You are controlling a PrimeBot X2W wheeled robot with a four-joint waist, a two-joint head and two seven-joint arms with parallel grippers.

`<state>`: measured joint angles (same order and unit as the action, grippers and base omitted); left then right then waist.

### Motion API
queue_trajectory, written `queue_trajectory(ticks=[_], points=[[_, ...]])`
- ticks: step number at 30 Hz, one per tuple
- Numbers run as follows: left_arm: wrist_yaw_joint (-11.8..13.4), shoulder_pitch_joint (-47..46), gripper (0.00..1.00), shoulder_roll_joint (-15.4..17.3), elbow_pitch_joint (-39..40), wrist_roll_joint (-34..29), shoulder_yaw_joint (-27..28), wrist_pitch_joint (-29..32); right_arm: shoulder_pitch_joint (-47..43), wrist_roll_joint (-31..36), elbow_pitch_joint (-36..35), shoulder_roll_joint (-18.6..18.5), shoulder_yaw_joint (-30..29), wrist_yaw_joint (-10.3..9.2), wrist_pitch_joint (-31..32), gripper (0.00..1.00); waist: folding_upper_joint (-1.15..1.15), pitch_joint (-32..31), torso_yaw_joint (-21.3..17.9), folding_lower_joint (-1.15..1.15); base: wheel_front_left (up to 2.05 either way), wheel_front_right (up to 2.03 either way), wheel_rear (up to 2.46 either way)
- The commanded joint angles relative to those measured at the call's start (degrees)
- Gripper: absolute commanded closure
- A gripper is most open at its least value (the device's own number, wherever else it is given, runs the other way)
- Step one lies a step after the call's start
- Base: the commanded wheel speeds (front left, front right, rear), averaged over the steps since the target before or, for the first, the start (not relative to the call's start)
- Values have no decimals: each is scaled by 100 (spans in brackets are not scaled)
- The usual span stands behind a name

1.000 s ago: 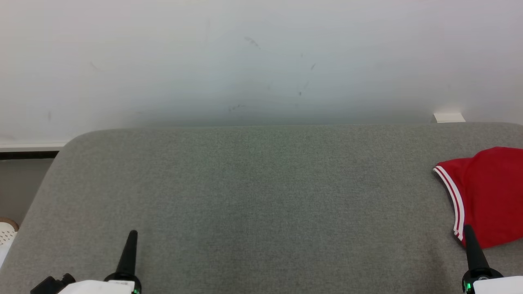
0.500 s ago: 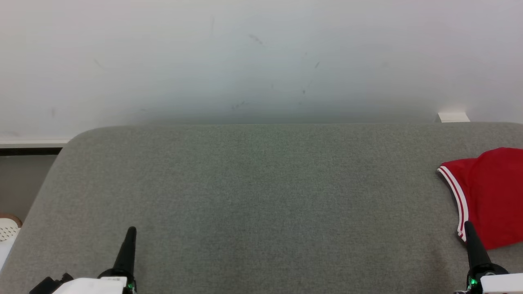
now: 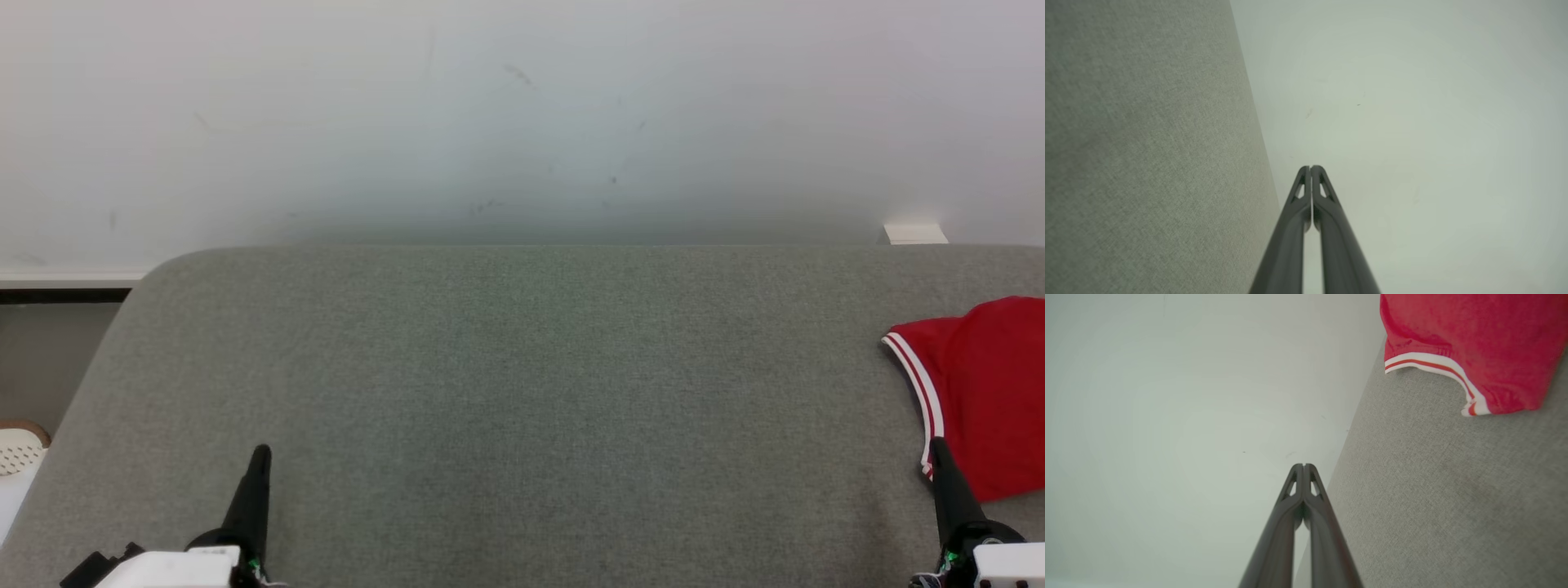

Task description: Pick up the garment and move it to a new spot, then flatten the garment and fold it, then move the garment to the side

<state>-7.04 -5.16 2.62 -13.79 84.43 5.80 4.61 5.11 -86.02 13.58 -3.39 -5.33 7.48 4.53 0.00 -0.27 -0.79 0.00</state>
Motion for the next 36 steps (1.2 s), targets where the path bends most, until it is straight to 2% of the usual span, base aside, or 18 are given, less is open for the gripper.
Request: queue_trajectory(ticks=[1,18,36], points=[[-32,-69,100,40,3,167,33,38,73,-102,8,2,-31,2,28,100,0,4,6,0,0,0,0],[-65,-136,100,43,-35,848,90,217,144,-683,54,39,-121,2,202,100,0,44,78,0,0,0,0],[-59,-133,100,42,-33,833,87,217,141,-649,53,42,-125,2,205,100,0,45,79,0,0,0,0]])
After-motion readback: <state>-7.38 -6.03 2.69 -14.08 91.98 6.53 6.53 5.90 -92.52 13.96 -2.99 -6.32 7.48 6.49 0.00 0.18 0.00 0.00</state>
